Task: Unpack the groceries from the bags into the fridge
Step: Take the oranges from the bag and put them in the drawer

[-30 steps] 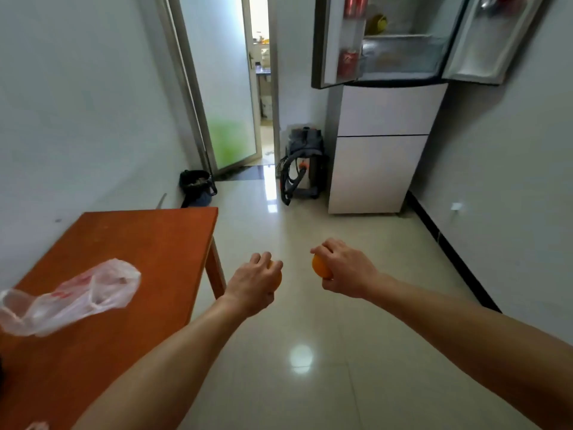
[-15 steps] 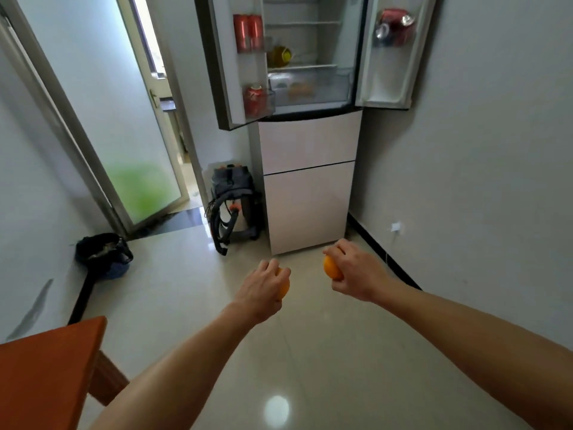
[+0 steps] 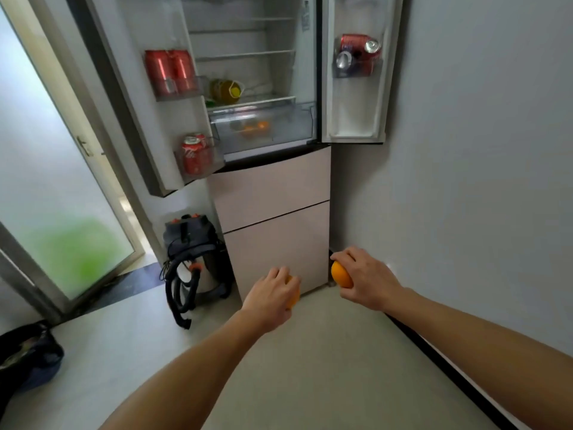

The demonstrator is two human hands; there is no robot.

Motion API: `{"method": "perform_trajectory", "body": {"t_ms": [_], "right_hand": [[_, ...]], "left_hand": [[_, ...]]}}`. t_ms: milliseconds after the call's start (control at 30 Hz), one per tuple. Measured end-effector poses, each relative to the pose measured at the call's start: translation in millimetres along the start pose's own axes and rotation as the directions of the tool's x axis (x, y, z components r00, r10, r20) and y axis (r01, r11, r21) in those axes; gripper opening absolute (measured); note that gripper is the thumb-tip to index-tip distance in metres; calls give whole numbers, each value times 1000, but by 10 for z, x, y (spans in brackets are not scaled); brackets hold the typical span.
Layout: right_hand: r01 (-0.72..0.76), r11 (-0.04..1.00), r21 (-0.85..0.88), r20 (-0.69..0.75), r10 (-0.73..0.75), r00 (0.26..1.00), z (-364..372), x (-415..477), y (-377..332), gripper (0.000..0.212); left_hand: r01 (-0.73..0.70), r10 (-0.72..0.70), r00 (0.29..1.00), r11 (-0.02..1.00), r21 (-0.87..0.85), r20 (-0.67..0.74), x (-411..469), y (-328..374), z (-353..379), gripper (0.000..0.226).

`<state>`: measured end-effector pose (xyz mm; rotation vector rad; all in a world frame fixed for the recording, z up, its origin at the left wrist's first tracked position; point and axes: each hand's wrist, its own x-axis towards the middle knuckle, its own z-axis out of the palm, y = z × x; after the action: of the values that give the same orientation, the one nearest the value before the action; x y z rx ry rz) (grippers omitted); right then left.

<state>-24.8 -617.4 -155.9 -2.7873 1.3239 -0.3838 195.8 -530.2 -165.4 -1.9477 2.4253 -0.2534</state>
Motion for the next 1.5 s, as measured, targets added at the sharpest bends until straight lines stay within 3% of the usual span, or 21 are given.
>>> {"method": "perform_trajectory", "body": {"t_ms": [233,400,667,867,1100,1233,1333,1433,1500], "right_hand": [[19,999,30,-6,-19,1000,136,1606,990,66],[64,997,36,-37,-63,997,16,2743,1438,69],[112,992,56,-141,-103,985,-41,4479,1730,71],[151,981,120,-309,-107,945,-337,5857,1755,70],[171,969,180,-453,-72,888,-933,7163,1674,67],[141,984,107,-299,-103,949,-1120,7937,1677,65],[197,979,-44,-32,-198,980,-1064,8516,1607,62],[267,952,-147,250,-226,942,-838,8996,1480,59],[312,941,-129,400,-239,885,-637,9256,1387,57]], "left_hand": [[31,-31,1000,999,-14,1,1745,-639,133,61],[92,-95,992,995,-36,-81,2720,-1168,-10,60],[171,-170,944,985,-23,-283,4038,-2404,-385,67],[212,-253,831,967,-138,-495,4990,-3415,-948,61],[313,-411,792,908,-277,-452,5874,-4418,-1394,63],[443,-480,855,873,-204,-195,6234,-4968,-1337,63],[517,-516,855,846,-131,39,6452,-5263,-1214,56],[535,-518,828,844,-26,216,6663,-5477,-1042,29],[546,-523,785,838,29,333,6796,-5606,-916,35]]}}
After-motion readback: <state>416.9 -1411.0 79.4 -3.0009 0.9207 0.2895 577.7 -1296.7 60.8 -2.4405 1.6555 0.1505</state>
